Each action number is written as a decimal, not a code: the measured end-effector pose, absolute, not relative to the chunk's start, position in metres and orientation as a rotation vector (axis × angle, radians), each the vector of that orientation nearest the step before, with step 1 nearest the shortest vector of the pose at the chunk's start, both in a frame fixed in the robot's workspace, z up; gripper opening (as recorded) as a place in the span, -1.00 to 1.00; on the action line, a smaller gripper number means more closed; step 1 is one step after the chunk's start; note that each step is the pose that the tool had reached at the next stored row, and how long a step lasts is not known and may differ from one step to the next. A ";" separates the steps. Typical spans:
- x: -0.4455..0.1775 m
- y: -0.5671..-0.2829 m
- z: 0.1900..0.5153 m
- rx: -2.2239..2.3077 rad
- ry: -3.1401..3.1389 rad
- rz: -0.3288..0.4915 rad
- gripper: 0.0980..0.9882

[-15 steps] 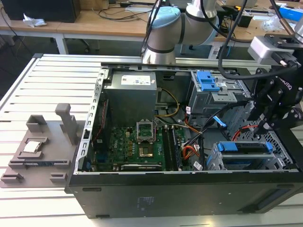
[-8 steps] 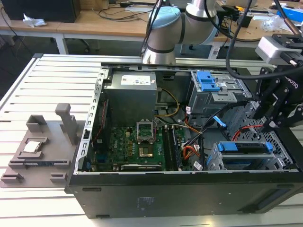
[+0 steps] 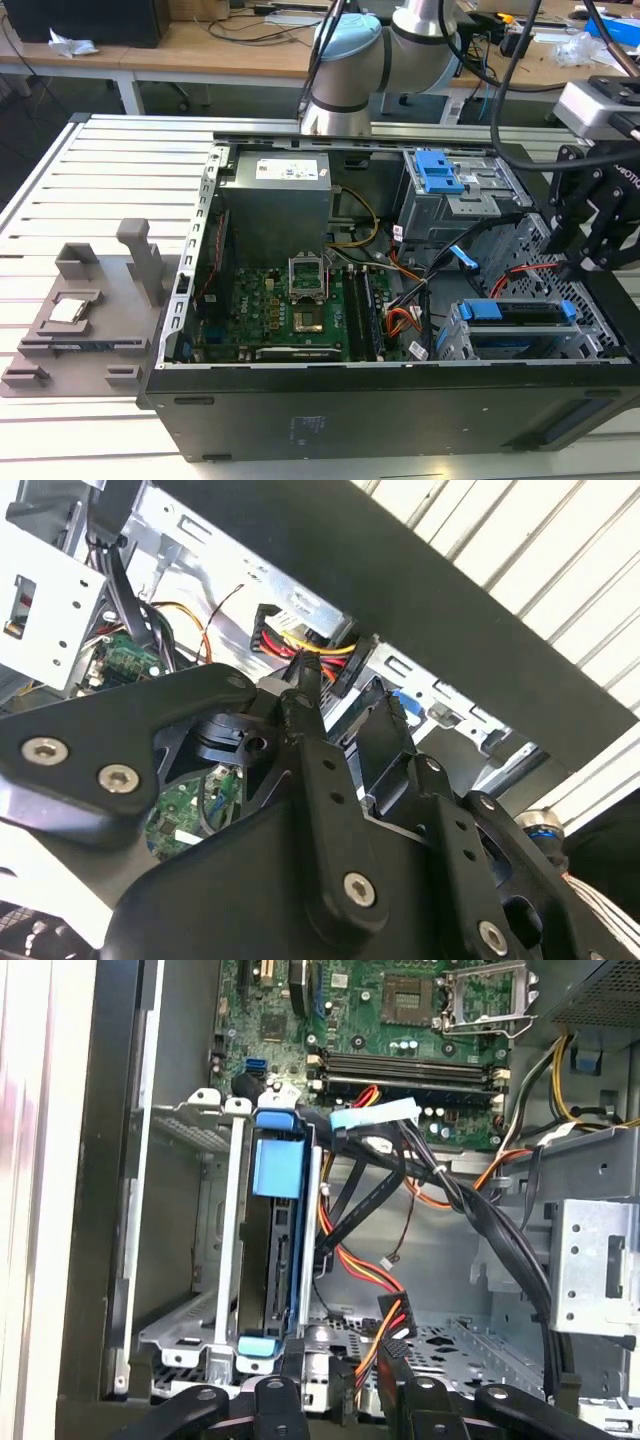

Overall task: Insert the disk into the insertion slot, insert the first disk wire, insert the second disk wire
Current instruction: 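Insert the first disk wire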

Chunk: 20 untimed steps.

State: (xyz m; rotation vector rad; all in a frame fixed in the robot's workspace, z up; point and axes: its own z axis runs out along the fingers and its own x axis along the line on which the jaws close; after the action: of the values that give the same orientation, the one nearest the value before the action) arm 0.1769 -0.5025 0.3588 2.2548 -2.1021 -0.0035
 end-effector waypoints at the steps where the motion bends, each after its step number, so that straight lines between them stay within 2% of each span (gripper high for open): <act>1: 0.178 -0.502 0.358 2.256 -2.096 0.001 -0.28; 10: 0.184 -0.500 0.356 2.264 -2.073 0.016 -0.28; 13: 0.184 -0.500 0.356 2.263 -2.073 0.017 -0.74; 14: 0.184 -0.500 0.356 2.263 -2.073 0.017 -0.74; 15: 0.184 -0.500 0.356 2.263 -2.073 0.017 -0.84; 20: 0.184 -0.500 0.356 2.262 -2.072 0.018 -0.84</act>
State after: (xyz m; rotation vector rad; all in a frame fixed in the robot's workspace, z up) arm 0.1841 -0.5004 0.3564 2.2624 -2.0721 0.0183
